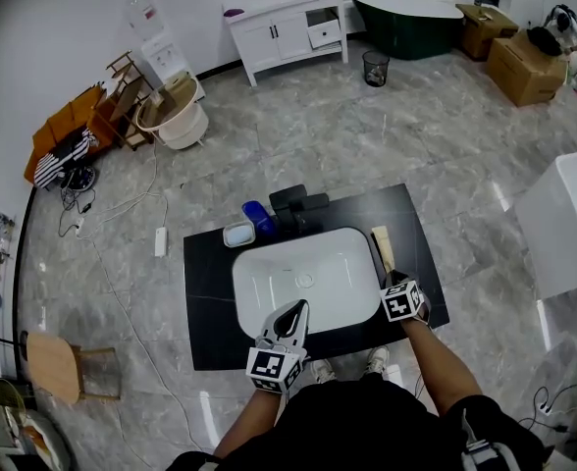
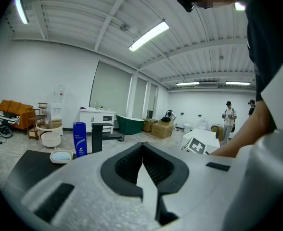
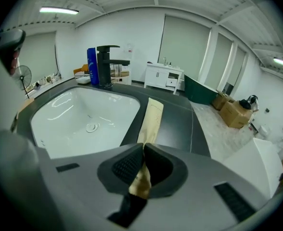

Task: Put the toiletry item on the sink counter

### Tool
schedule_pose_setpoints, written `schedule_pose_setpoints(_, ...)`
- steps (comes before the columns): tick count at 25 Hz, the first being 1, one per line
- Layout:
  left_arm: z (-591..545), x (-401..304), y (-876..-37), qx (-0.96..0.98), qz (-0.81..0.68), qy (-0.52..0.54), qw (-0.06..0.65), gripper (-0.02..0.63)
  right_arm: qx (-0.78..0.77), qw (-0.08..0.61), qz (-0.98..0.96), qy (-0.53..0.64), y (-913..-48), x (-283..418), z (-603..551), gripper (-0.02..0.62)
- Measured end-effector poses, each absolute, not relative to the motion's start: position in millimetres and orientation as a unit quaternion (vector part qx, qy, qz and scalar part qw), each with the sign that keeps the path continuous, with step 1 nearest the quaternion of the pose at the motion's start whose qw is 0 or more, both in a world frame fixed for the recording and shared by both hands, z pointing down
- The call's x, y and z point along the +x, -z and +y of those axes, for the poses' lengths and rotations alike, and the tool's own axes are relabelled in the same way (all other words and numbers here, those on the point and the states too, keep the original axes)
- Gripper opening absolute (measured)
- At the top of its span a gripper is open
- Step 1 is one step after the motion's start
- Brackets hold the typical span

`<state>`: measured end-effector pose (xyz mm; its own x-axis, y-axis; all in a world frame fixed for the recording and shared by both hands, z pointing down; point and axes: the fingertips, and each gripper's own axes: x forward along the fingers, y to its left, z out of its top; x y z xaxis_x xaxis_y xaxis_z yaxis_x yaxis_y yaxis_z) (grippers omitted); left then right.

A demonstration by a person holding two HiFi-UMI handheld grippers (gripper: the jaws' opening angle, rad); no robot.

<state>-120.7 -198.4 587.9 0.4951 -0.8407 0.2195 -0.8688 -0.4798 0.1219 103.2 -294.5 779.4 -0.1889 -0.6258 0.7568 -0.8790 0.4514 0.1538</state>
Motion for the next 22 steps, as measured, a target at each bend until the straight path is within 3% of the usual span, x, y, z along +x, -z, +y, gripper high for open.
schedule_pose_setpoints(5,-196.3,-123.8,-586.9,0.856,-0.501,-0.064,0.112,0.006,0.496,0.389,-0.759,-0.164,-781.4,102.1,-292.9,0.068)
schedule_pose_setpoints(10,-195.1,-125.4,-589.0,0.853,-0.505,-0.062,0.114,0.006,0.499,0.373,-0.762,-0.18,-781.8,102.3,-294.6,0.076)
schedule_pose_setpoints(18,-189.4,-128.1,-584.4,0.851,-0.51,-0.06,0.114,0.006,0.5,0.321,-0.785,-0.174,-753.1,97.6,-293.9,0.205)
schedule_pose_setpoints(22,-186.5,-123.4,-581.8,0.852,-0.509,-0.057,0.111,0.006,0.507,0.285,-0.796,-0.167,-716.7,90.6,-285.0,0.197)
